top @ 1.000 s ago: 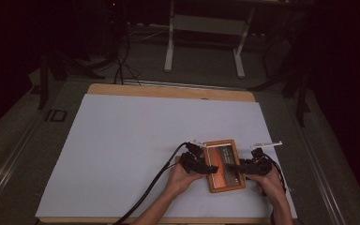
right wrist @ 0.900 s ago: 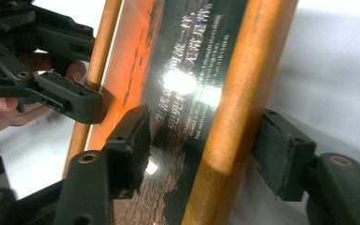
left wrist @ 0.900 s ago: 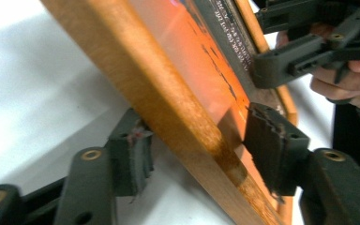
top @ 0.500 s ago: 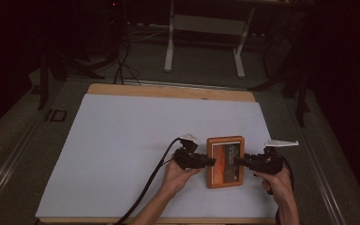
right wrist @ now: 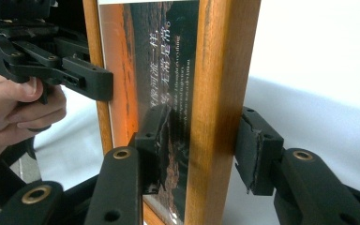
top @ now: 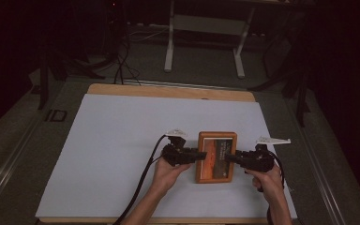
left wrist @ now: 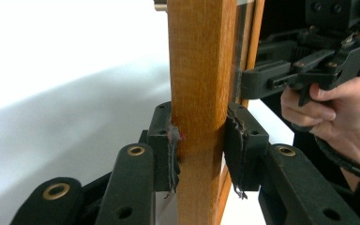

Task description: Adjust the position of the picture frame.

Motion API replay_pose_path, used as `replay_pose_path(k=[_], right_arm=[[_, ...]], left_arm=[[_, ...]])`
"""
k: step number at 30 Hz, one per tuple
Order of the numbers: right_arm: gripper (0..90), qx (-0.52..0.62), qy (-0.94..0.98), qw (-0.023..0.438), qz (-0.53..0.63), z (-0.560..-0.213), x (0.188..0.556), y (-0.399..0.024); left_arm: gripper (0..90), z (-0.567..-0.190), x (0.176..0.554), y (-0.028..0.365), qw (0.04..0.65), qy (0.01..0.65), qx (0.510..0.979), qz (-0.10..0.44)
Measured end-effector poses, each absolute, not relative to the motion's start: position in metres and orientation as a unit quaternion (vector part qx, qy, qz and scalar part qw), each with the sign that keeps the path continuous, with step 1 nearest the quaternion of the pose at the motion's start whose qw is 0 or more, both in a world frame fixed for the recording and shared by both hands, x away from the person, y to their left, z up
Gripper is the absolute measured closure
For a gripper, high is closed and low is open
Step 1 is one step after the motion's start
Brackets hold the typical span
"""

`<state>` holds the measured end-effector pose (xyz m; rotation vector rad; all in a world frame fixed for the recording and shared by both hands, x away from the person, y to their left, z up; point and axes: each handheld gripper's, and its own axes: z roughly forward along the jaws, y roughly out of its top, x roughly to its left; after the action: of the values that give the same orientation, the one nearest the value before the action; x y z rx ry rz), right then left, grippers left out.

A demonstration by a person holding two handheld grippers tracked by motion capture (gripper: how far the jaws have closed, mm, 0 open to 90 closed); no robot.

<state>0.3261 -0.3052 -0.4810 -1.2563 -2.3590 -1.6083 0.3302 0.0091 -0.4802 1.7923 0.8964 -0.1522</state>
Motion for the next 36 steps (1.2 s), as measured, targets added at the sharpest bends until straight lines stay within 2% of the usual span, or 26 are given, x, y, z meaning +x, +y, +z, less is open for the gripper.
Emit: replay_pose_path(k=[16,28,36], right_arm=[[58.2,-0.404,-0.752,0.029,-0.520,-0.475,0.327,-0.247],[58.2,-0.418,-0.757,0.042,-0.500,-0.483,0.332,-0.207],[58.3,-0.416,-0.773,0.052,-0.475,-0.493,0.334,-0.185]], left_arm=[[67.2,-0.476,0.326,0.071,0.554,0.398,0.728,-0.071],[66.8,-0.491,0.328,0.107,0.552,0.425,0.712,-0.090],[66.4,-0.503,0.330,0.127,0.542,0.429,0.717,-0.095]])
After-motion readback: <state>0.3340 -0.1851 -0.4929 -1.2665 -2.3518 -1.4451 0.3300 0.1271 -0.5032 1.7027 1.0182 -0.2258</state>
